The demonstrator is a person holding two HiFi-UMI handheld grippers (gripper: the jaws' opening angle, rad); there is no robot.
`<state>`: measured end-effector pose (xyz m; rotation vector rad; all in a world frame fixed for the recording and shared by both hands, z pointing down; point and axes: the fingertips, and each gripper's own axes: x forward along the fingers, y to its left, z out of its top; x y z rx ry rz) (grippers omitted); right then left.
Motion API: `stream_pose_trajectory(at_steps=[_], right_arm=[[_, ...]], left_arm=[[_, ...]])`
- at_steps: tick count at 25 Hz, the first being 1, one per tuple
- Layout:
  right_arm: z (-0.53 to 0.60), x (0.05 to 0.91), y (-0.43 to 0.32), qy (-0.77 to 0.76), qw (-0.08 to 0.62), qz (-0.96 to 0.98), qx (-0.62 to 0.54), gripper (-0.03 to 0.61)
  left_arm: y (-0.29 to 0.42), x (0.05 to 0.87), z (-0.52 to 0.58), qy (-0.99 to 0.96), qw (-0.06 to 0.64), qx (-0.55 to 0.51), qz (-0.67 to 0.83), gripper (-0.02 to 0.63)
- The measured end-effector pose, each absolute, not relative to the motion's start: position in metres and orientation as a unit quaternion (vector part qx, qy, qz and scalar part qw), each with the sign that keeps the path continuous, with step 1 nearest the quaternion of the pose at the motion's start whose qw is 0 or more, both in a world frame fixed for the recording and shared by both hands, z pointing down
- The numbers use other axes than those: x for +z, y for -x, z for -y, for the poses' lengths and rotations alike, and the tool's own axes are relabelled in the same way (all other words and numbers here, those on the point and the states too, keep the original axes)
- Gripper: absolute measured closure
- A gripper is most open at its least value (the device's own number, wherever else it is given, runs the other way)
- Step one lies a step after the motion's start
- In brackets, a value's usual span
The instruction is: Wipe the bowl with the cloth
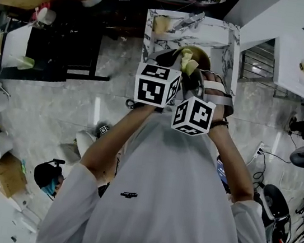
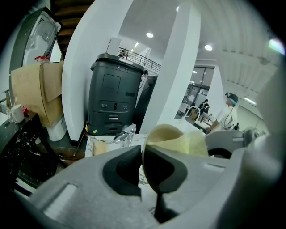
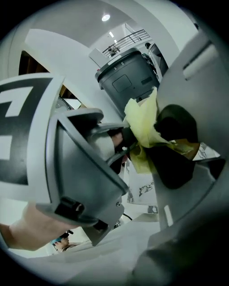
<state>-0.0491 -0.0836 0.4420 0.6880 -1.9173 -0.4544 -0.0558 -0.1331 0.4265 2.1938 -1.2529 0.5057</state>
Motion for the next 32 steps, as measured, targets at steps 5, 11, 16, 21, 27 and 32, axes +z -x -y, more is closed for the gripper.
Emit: stream_pose_trajectory(at_steps=[5,11,16,21,27,32], right_arm=[[0.09,0.438,0.05,-0.276,0.511,0.79,-0.197,0.555],[0.109,0.43,0.038,-0.292,0.517,0.777,-0.209,0.555],[0.119,0.427,0.025,-0.307,0.521,0.769,-0.206,0.555],[0.112,0.429,0.016,-0.314,0.528,0.764,-0.196,0.555],[0.095,0.438,0.016,-0.306,0.538,0.761,-0.192,0.555],[0.087,0.444,0.033,-0.288,0.532,0.77,-0.203,0.555]], left_arm=[[0.055,0.429,0.129,-0.821,0.27,0.203,0.461,0.6],[0.049,0.434,0.122,-0.825,0.264,0.212,0.452,0.603],[0.053,0.439,0.121,-0.819,0.278,0.204,0.458,0.603],[0.061,0.44,0.128,-0.815,0.286,0.2,0.463,0.601],[0.056,0.438,0.135,-0.815,0.29,0.194,0.463,0.6],[0.047,0.431,0.14,-0.819,0.283,0.19,0.461,0.594]])
